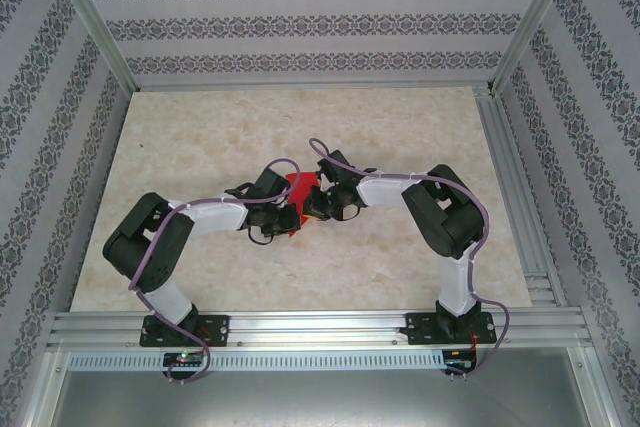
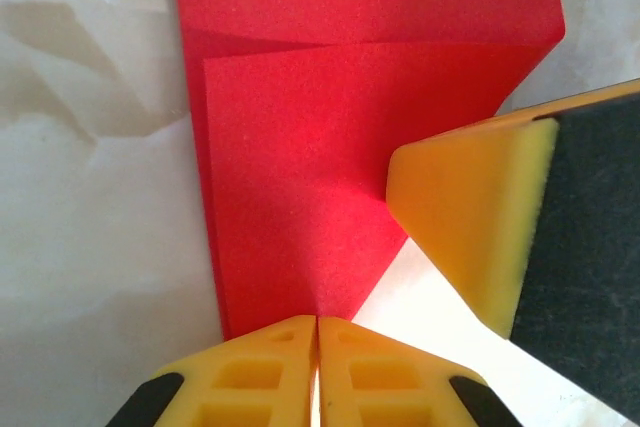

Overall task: Fold a paper plane with a square sheet of paper (pick it up from the middle)
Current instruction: Third fold the triangle at the center of the table.

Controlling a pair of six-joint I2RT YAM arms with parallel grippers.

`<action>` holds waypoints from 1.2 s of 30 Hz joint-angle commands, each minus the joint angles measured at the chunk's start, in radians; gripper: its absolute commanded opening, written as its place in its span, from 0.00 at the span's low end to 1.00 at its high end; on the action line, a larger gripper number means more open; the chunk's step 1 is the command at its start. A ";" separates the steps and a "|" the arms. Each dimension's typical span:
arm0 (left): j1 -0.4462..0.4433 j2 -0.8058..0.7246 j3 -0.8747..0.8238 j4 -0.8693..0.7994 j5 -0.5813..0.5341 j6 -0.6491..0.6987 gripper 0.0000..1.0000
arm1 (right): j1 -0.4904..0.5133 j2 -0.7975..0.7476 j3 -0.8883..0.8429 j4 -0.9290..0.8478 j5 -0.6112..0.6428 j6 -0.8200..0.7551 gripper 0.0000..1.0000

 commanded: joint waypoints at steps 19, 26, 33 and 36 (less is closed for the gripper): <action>0.000 0.006 -0.059 -0.028 -0.042 -0.006 0.08 | 0.001 -0.019 -0.019 0.049 -0.049 -0.039 0.08; 0.001 0.011 -0.053 -0.051 -0.046 0.003 0.08 | -0.014 0.040 0.012 0.001 -0.024 -0.078 0.06; 0.001 0.024 -0.056 -0.080 -0.031 0.020 0.07 | -0.087 0.047 0.025 -0.061 0.018 -0.160 0.07; 0.001 0.029 -0.058 -0.072 -0.011 0.019 0.07 | -0.124 0.051 0.034 -0.076 0.026 -0.185 0.07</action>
